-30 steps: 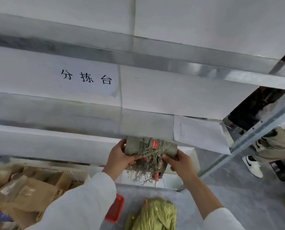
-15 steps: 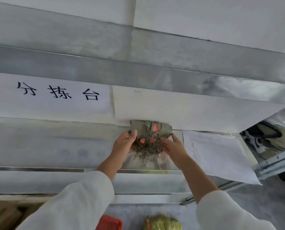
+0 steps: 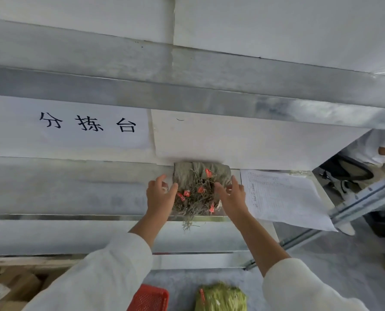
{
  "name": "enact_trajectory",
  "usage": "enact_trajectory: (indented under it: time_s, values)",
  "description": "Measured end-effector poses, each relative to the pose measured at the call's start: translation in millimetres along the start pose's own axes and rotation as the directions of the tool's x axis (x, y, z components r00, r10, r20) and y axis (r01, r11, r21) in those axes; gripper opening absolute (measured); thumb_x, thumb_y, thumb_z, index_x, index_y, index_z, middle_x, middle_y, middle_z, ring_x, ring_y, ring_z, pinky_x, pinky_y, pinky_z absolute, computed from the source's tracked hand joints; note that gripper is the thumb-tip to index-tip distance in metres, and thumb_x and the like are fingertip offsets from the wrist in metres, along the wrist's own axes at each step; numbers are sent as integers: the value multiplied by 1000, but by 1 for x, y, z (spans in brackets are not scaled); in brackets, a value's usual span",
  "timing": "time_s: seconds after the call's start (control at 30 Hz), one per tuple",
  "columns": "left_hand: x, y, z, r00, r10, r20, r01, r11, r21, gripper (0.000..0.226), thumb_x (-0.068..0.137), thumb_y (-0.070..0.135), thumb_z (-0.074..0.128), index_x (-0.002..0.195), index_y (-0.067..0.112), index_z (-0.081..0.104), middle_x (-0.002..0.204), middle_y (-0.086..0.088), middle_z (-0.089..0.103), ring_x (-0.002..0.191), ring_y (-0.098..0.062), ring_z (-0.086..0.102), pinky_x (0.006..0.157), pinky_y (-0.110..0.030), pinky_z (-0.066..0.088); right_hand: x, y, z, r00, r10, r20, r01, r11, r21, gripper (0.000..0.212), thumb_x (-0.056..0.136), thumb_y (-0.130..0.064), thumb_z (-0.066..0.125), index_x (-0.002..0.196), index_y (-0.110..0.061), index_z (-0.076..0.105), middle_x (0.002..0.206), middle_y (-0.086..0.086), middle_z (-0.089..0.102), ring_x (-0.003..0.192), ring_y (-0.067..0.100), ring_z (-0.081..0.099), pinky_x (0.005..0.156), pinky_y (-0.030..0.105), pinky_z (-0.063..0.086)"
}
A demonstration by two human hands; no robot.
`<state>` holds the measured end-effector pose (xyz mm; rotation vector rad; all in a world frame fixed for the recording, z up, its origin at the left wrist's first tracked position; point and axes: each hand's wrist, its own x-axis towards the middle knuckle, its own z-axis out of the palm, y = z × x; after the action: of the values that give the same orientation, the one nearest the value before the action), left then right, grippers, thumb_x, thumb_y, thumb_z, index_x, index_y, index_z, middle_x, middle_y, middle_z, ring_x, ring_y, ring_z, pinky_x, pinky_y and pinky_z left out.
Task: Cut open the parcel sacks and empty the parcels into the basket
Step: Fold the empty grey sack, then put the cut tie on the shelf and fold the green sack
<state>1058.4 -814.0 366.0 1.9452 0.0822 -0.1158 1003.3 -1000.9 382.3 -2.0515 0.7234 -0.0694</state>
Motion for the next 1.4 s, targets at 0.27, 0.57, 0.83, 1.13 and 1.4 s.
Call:
enact_trajectory:
  time_s: [0.27,0.57,0.83,1.13,1.4]
  values:
    - [-106,11,-2,984,85,159,-105,987,118,47,96,25,53,141,15,45,144,-5,47,132,-20,43,109,-33,35,-95,2,-10,956,-203,213,229,968,-106,67,96,-28,56,152,-13,23,151,7,27,141,23,26,113,32,22]
    - [-192,21,-15,982,138,129,-159,972,171,46,98,30,50,142,19,44,147,1,44,134,-18,41,100,-22,29,-173,31,-59,950,-234,208,249,967,-52,56,99,-29,50,150,-17,29,152,5,33,136,21,37,100,22,27]
    - [-360,14,15,966,202,160,-232,952,201,45,99,31,48,142,19,41,148,2,41,134,-14,39,100,-20,26,-296,117,-113,924,-265,275,297,951,-82,58,99,-31,49,150,-14,27,155,6,27,142,22,27,114,35,26]
    - [-544,-65,33,983,50,175,-103,945,309,46,96,26,54,140,14,45,145,-4,45,132,-19,43,98,-18,25,-428,266,-156,926,-150,346,219,961,-169,56,97,-25,52,147,-10,33,151,9,33,138,23,32,105,26,27]
    - [-623,-146,69,934,-22,356,-116,925,361,48,92,23,61,137,11,50,139,-6,52,128,-22,48,107,-36,36,-498,387,-155,927,26,374,93,950,-298,52,98,-21,51,146,-13,35,150,7,32,139,24,30,113,38,28]
